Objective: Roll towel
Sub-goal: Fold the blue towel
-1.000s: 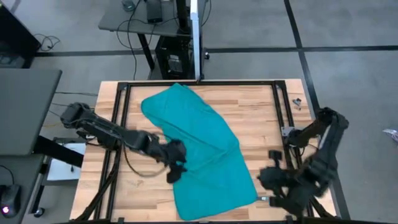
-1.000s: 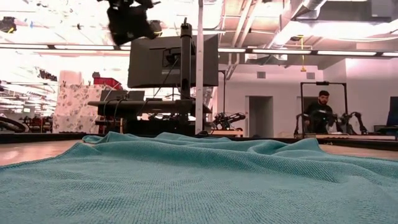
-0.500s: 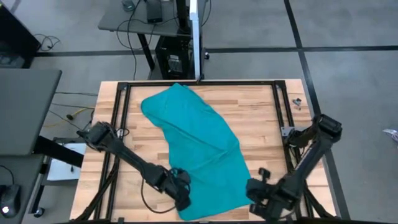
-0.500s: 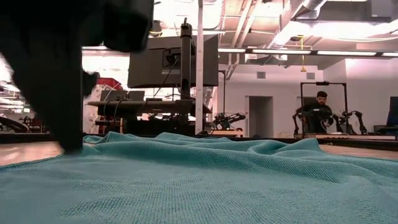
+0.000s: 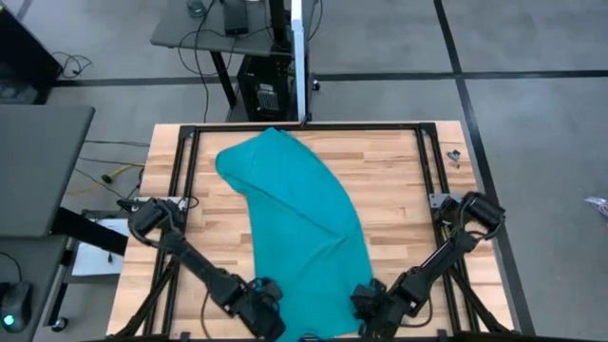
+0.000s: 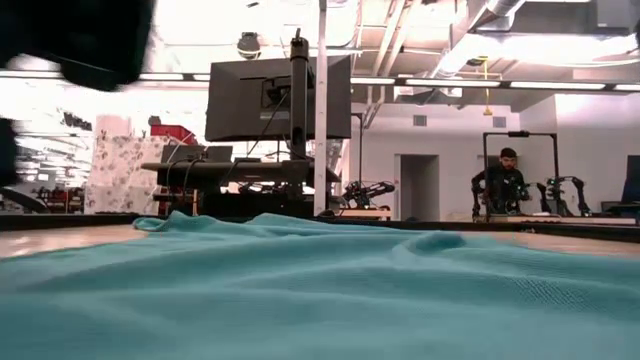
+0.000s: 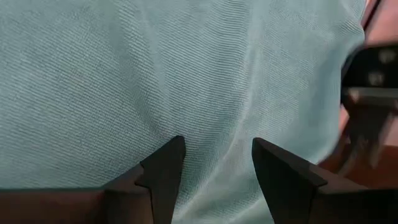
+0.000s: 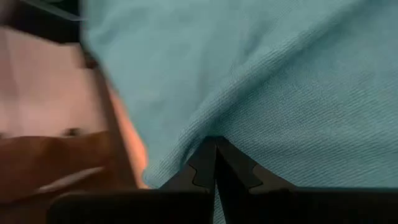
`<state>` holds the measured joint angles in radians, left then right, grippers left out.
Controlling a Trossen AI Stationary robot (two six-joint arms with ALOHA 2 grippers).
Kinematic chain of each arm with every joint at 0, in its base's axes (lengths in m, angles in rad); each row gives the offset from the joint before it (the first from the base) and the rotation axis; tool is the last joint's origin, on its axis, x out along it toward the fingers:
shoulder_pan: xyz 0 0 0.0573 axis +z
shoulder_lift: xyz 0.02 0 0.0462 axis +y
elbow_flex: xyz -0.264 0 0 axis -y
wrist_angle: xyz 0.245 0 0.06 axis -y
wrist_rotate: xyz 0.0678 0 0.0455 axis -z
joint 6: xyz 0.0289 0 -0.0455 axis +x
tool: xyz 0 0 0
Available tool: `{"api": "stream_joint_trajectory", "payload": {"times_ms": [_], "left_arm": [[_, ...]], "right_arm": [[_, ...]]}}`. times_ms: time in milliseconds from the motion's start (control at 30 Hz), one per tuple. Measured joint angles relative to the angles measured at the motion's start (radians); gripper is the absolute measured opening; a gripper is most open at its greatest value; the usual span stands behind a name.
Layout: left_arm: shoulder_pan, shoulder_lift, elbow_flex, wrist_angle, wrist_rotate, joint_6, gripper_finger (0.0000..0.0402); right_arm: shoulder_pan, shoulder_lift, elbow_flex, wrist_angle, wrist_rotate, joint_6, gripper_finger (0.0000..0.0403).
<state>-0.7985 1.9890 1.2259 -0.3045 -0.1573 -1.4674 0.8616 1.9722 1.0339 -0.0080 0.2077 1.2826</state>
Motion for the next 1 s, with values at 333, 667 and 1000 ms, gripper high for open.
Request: {"api": "stream_joint_trajectory", "payload": {"times_ms": [333, 667, 1000], "left_arm": [[-0.121, -0.068, -0.006, -0.232, -0.038, -0.308, 0.0179], [-0.044, -0.376, -0.008, -0.667, -0.103, -0.235, 0.0179], [0.219, -0.581, -0.103, -0.93, -0.209, 0.082, 0.0179]], "right_arm": [[-0.089, -0.029, -0.004, 0.002, -0.036, -0.248, 0.0], [-0.398, -0.332, -0.007, -0.336, -0.083, -0.532, 0.0], [-0.904, -0.36, -0.002, -0.291, -0.189, -0.66, 0.0]]}}
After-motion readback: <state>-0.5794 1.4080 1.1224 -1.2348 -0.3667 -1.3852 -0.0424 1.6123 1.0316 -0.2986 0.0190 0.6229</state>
